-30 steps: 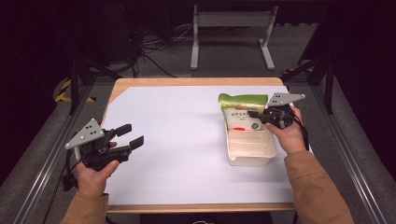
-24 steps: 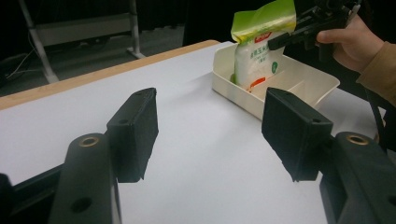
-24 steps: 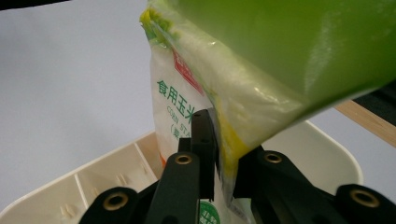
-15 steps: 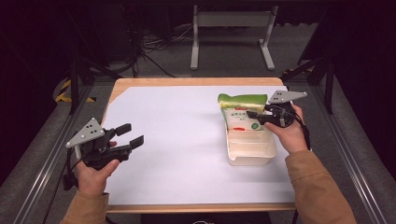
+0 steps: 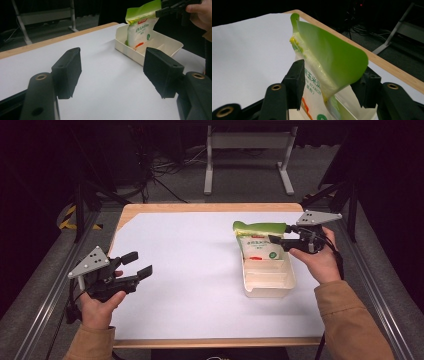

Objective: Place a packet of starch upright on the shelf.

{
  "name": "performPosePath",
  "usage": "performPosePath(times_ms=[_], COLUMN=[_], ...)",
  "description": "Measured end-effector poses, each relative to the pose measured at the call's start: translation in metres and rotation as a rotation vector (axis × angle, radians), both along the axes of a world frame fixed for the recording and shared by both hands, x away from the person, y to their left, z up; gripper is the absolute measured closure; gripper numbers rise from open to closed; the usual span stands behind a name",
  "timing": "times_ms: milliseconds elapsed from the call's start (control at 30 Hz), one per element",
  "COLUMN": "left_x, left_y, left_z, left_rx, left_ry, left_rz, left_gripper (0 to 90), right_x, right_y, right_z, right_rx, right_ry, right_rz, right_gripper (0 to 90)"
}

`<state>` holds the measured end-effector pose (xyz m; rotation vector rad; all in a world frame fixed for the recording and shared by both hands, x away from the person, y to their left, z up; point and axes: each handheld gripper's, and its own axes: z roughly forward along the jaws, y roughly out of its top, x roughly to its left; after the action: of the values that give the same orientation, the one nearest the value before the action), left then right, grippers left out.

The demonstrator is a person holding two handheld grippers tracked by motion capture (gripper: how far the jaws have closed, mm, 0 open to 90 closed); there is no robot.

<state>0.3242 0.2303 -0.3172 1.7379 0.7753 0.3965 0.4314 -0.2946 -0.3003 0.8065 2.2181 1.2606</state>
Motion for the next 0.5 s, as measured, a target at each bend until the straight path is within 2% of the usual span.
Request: performPosePath(times_ms=[267,400,500], left_x=[0.004,0.007,0.009], left_y=[0.009,0.013,0.016], left_z=[-0.006,-0.011,-0.015], left_rx=[-0.012,-0.009,-0.009], left_ry=[0.007,0.012,0.016], left_rz=[0.013,0.027,0.042], left_gripper=[30.0,29.4,29.1], right_x=[-0.010,-0.018,-0.023], right_y=[-0.014,-0.027,-0.033], right_z=[0.004,0.005,0.006], right_rx=[0.008,0.026,0.034], right_ry=[0.003,0.014,0.004], right_rz=[-0.033,-0.056,-0.070], right_gripper=[43.0,38.8,36.1])
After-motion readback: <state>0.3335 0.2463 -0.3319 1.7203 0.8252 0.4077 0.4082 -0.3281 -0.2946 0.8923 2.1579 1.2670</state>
